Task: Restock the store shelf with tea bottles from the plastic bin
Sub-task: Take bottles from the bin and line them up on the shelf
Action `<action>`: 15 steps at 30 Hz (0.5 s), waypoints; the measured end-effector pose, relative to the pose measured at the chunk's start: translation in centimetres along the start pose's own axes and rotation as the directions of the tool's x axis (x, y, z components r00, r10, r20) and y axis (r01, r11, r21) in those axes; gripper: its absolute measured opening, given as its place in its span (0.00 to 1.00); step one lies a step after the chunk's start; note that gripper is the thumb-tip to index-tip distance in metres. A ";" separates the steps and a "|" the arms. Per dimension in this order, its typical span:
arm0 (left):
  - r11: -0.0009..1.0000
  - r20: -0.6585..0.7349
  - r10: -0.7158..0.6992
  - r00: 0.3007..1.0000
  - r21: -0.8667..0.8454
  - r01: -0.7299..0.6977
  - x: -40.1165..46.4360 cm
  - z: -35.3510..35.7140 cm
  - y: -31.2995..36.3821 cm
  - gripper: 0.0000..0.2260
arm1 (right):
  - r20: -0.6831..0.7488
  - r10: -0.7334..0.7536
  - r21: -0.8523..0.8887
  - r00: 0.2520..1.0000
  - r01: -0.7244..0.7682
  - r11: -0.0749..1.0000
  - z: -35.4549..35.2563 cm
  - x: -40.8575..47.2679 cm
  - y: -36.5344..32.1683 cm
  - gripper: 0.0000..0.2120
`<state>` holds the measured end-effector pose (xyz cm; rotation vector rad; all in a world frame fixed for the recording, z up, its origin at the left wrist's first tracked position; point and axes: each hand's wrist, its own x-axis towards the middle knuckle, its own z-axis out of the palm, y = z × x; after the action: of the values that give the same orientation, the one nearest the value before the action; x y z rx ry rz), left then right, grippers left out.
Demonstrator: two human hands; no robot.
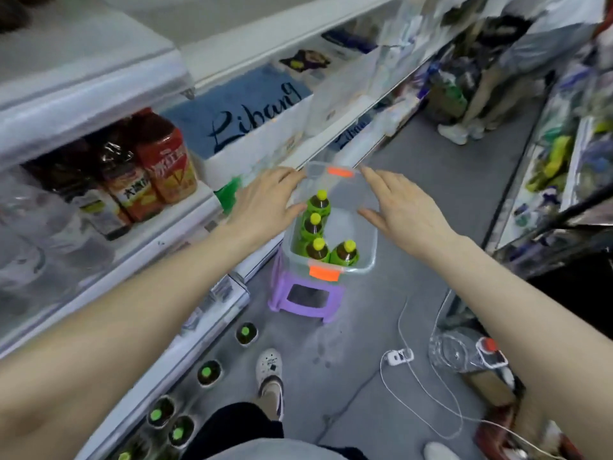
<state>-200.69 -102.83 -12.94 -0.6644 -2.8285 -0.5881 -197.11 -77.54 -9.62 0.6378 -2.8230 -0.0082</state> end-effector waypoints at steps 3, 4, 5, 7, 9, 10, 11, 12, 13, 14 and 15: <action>1.000 0.071 -0.017 0.997 -0.024 0.018 3.4 3.5 -1.7 0.25 | 0.064 0.057 0.064 0.996 -0.061 0.996 3.3 2.4 2.7 0.32; 0.999 0.086 -0.032 0.996 -0.030 0.035 4.4 4.5 -2.3 0.25 | 0.081 0.071 0.087 0.994 -0.078 0.993 4.4 3.1 3.6 0.31; 0.998 0.101 -0.049 0.994 -0.040 0.054 5.2 5.5 -2.7 0.24 | 0.092 0.072 0.109 0.993 -0.082 0.991 5.6 3.8 4.4 0.31; 0.994 0.141 -0.086 0.986 -0.056 0.095 6.4 7.5 -3.2 0.24 | 0.133 0.051 0.137 0.990 -0.069 0.988 7.8 4.8 6.0 0.30; 0.988 0.184 -0.128 0.974 -0.063 0.142 7.4 9.6 -3.5 0.24 | 0.190 0.034 0.151 0.981 -0.063 0.986 10.3 5.8 7.7 0.30; 0.984 0.196 -0.149 0.969 -0.066 0.164 7.9 10.7 -3.7 0.24 | 0.219 0.023 0.169 0.975 -0.061 0.984 11.6 6.4 8.7 0.30; 0.979 0.206 -0.172 0.963 -0.070 0.189 8.2 12.0 -3.9 0.24 | 0.248 0.005 0.193 0.969 -0.055 0.980 13.0 7.0 9.7 0.30; 0.973 0.218 -0.200 0.955 -0.070 0.219 8.5 13.3 -4.1 0.24 | 0.277 -0.014 0.219 0.961 -0.049 0.974 14.5 7.7 10.7 0.30; 0.965 0.227 -0.234 0.945 -0.064 0.254 8.7 14.6 -4.3 0.24 | 0.304 -0.029 0.244 0.952 -0.048 0.969 16.0 8.5 11.7 0.30; 0.954 0.238 -0.272 0.932 -0.058 0.294 8.9 15.9 -4.3 0.23 | 0.341 -0.038 0.268 0.939 -0.058 0.962 17.6 9.3 12.6 0.30; 0.941 0.256 -0.308 0.916 -0.059 0.333 9.1 17.3 -4.3 0.23 | 0.384 -0.048 0.289 0.922 -0.071 0.955 19.3 10.2 13.4 0.31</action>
<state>-212.07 -95.68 -27.70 -0.3003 -3.1869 -0.7537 -216.29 -70.62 -25.09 0.7551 -3.2465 0.3384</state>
